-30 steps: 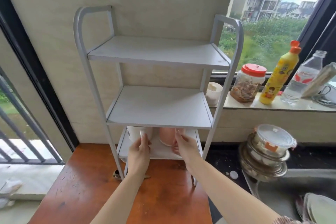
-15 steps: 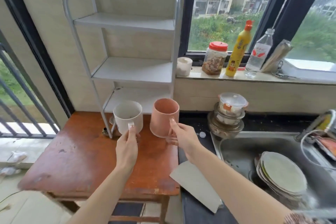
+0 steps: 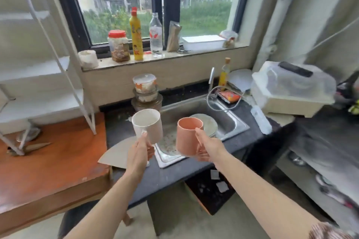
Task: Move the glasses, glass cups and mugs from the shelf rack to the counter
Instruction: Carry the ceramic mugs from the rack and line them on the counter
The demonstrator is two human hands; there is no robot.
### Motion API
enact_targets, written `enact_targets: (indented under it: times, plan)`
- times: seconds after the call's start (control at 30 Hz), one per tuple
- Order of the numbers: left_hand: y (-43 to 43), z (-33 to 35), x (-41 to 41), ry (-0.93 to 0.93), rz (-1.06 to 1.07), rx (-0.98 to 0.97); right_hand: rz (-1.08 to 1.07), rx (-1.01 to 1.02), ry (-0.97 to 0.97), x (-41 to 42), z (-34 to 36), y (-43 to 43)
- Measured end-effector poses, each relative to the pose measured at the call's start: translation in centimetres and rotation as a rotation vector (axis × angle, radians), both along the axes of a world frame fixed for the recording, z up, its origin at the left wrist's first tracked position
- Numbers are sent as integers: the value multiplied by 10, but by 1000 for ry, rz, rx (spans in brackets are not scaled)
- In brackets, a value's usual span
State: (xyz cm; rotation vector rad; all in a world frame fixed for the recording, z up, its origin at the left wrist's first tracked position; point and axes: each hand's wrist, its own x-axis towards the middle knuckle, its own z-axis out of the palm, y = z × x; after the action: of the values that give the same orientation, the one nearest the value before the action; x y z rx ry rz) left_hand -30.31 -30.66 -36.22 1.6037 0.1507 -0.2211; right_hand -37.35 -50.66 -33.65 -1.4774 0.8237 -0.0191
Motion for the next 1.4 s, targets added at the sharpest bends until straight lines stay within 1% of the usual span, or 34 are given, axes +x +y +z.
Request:
enact_targets:
  times: [0.17,0.27,0.43,0.53,0.67,0.83,0.93,1.1,1.27,1.4]
  plan:
    - [-109,0,-42,151,-261,-39,-292,-28,84,-91,-5,-94]
    - [-173,-5,-70,180,-422,6,-451,-45,114,-142,-10,-142]
    - [-286,-16,-119,222,-693,52,-668,-1,156,-217,-30,-223]
    - [-349,-22,-145,262,-806,84,-753,21,183,-252,-36,-264]
    - [-449,-36,-179,364,-953,117,-862,64,231,-304,-50,-333]
    - [-568,-54,-227,382,-1125,242,-997,143,295,-364,-58,-415]
    - [-624,-54,-262,403,-1249,267,-1061,172,319,-404,-59,-452]
    - [-702,-55,-333,398,-1418,317,-1197,196,314,-474,-62,-502]
    - [-773,-57,-413,319,-1550,349,-1294,207,339,-550,-60,-561]
    - [-831,-69,-478,326,-1613,333,-1281,191,350,-612,-63,-622]
